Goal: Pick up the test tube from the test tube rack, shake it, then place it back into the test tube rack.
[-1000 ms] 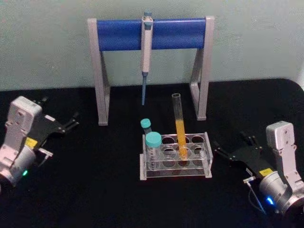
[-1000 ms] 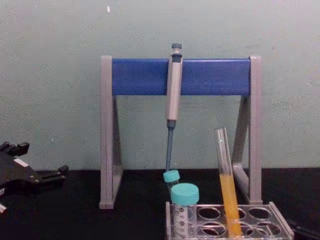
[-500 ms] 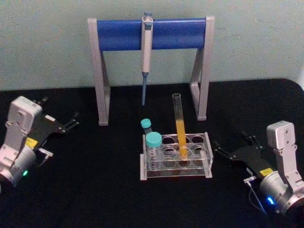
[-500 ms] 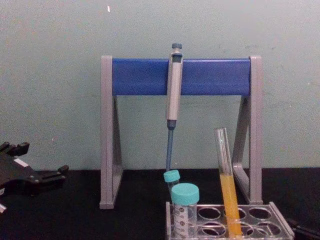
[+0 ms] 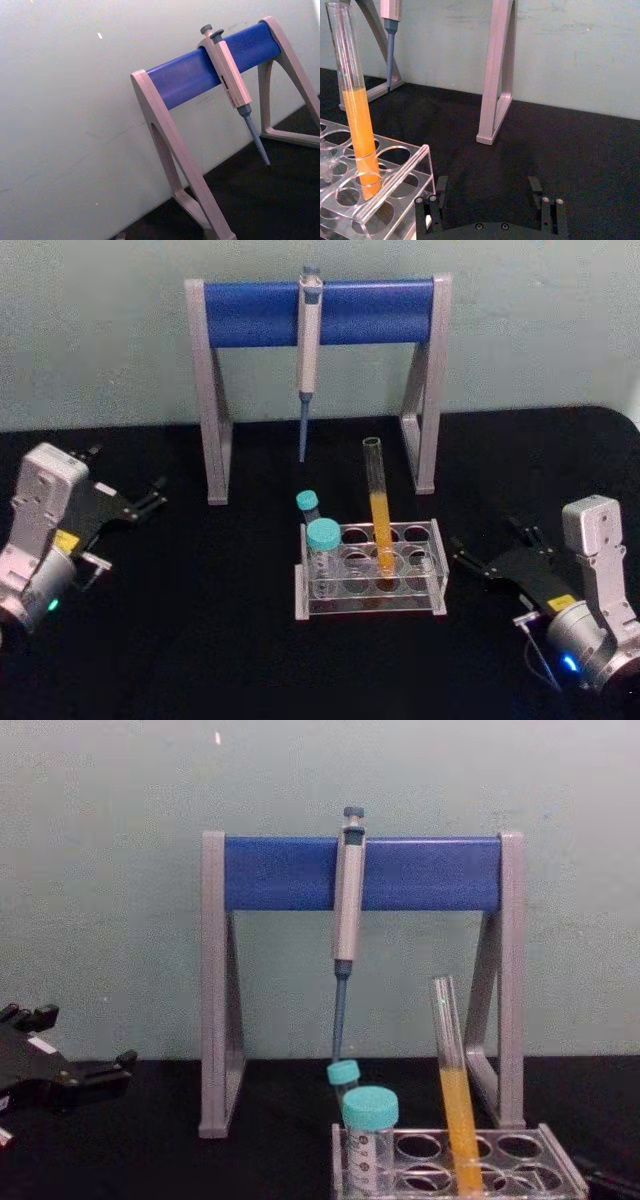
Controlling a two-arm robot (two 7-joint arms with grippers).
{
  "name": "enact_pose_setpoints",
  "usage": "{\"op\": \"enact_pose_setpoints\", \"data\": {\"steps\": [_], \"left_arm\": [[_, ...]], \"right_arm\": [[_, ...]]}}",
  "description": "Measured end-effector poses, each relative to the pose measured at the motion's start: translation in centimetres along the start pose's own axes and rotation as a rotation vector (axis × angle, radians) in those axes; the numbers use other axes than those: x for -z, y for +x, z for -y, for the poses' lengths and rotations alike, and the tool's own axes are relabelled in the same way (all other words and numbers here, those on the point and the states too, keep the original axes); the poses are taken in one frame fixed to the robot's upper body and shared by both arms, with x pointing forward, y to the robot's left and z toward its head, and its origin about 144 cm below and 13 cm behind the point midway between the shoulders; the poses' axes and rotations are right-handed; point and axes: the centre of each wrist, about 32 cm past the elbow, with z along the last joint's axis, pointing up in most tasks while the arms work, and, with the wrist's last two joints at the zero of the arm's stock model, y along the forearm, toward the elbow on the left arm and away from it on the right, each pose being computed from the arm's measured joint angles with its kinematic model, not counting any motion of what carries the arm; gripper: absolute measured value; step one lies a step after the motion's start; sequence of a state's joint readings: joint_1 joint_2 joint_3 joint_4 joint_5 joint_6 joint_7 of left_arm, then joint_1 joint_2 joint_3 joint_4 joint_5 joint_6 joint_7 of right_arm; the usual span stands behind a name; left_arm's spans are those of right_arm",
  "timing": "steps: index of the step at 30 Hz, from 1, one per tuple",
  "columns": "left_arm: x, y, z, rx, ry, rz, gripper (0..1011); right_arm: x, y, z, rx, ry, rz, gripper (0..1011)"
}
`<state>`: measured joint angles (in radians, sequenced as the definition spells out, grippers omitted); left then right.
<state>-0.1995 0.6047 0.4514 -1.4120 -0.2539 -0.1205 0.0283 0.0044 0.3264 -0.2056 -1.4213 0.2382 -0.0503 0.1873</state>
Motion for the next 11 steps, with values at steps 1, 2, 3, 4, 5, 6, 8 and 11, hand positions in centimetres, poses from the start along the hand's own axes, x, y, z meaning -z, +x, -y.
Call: {"op": "enact_pose_setpoints", "data": {"steps": [1,2,3,4,5,6,8,11], "left_arm": [[0.0,0.0,0.0,0.0,0.0,0.0,1001],[0.0,0.0,0.0,0.0,0.0,0.0,1001],[0.0,0.0,0.0,0.0,0.0,0.0,1002],[0.0,0.0,0.0,0.0,0.0,0.0,1001],[0.0,0.0,0.0,0.0,0.0,0.0,1002],[0.0,0.0,0.0,0.0,0.0,0.0,1001],[0.0,0.0,0.0,0.0,0.0,0.0,1001],[0.0,0.0,0.0,0.0,0.0,0.0,1001]], "right_arm": [[0.0,0.0,0.0,0.0,0.0,0.0,1000],[-0.01,0.0,0.0,0.0,0.0,0.0,1000],[-0.01,0.0,0.0,0.0,0.0,0.0,1000],[-0.01,0.0,0.0,0.0,0.0,0.0,1000],[-0.01,0.0,0.0,0.0,0.001,0.0,1000],[-0.01,0.0,0.0,0.0,0.001,0.0,1000],[-0.02,0.0,0.0,0.0,0.001,-0.001,1000],[-0.01,0.0,0.0,0.0,0.001,-0.001,1000]]}}
